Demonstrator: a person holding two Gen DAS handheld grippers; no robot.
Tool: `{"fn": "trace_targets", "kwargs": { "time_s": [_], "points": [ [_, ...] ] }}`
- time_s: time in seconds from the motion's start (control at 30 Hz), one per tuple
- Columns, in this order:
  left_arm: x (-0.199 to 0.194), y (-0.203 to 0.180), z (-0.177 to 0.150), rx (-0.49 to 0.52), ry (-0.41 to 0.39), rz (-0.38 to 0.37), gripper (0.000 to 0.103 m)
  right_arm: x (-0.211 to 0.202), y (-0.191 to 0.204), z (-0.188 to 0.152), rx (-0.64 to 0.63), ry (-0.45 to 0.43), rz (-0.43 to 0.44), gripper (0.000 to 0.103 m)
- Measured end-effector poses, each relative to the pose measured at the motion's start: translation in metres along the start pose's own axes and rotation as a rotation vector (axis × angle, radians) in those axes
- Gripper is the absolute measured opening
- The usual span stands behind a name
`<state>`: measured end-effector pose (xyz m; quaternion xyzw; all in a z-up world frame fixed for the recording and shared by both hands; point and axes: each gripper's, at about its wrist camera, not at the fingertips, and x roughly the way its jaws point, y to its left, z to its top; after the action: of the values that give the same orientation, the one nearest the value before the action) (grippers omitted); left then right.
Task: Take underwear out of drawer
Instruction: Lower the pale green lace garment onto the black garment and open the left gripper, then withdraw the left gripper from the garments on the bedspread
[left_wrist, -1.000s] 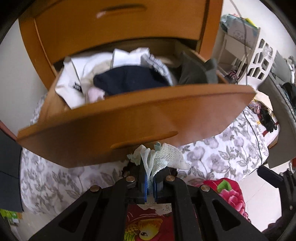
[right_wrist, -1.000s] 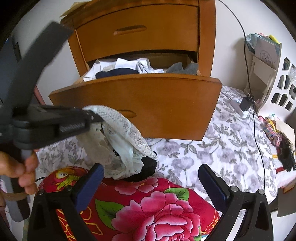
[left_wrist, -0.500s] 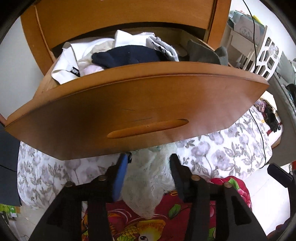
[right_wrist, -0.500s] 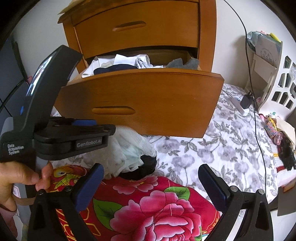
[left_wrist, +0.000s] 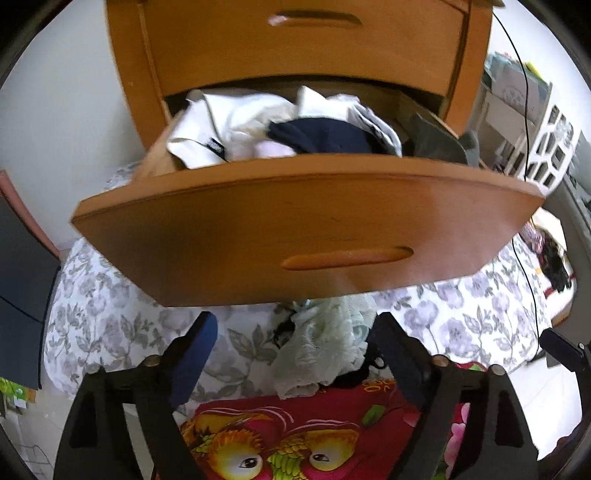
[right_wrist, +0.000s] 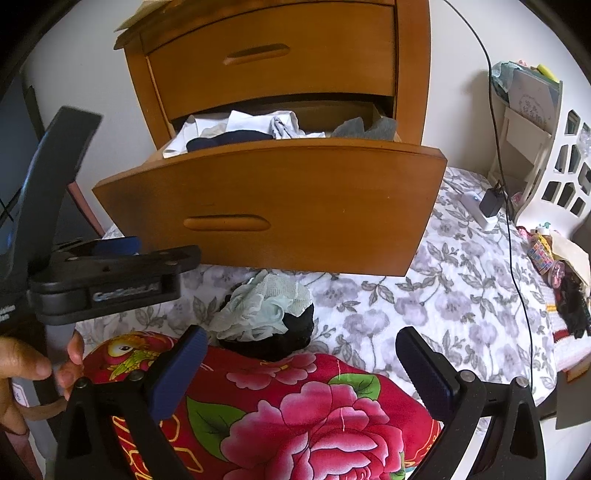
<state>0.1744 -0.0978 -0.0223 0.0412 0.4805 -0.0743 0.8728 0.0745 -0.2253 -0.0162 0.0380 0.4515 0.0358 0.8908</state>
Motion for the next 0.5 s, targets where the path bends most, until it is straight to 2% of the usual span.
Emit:
{"fn": "trace_targets", "kwargs": {
  "time_s": [0.23, 0.5],
  "points": [
    [-0.018, 0.009, -0.004, -0.016, -0.067, 0.012, 0.094, -0.004, 0.000, 0.002, 0.014, -0.015, -0.010, 0.103],
    [-0.032, 0.031, -0.007, -0.056, -0.120, 0.028, 0.095, -0.001, 0.000, 0.002, 0.025, -0.009, -0.025, 0.103]
  ]
}}
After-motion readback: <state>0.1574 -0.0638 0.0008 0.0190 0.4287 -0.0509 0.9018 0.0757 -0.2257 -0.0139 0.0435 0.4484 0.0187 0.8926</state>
